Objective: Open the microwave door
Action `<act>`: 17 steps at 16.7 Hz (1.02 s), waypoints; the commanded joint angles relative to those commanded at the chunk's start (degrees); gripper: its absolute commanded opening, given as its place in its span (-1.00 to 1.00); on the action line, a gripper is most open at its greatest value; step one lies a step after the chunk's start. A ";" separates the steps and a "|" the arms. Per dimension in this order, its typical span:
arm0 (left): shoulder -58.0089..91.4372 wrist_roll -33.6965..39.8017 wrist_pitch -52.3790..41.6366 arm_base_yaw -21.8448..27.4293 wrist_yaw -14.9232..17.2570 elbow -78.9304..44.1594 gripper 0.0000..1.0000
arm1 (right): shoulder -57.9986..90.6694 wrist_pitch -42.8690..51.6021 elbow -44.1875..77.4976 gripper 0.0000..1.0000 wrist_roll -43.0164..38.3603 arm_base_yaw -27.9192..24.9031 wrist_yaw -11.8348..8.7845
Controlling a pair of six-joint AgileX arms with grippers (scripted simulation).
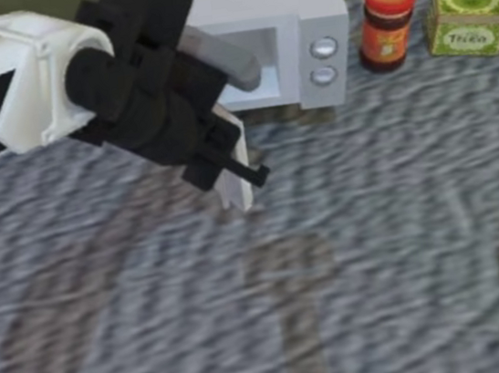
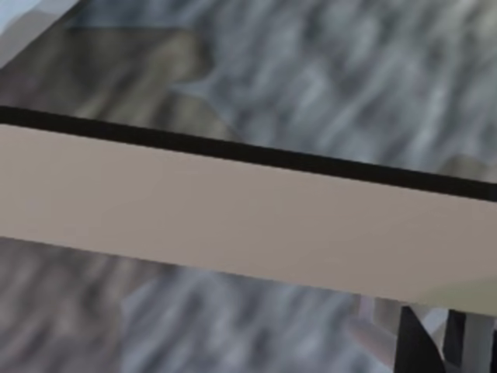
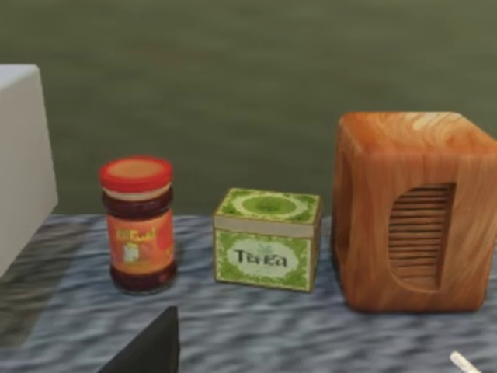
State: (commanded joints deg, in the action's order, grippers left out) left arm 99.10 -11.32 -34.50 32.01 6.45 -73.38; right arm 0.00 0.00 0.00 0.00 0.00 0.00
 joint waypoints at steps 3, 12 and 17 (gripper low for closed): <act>0.00 0.00 0.00 0.00 0.00 0.00 -1.00 | 0.00 0.00 0.00 1.00 0.00 0.00 0.00; 0.00 0.00 0.00 0.00 0.00 0.00 -1.00 | 0.00 0.00 0.00 1.00 0.00 0.00 0.00; -1.09 -3.11 -0.13 -0.96 1.41 0.75 -1.00 | 0.00 0.00 0.00 1.00 0.00 0.00 0.00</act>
State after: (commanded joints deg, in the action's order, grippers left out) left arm 98.01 -14.43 -34.63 31.04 7.87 -72.63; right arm 0.00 0.00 0.00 0.00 0.00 0.00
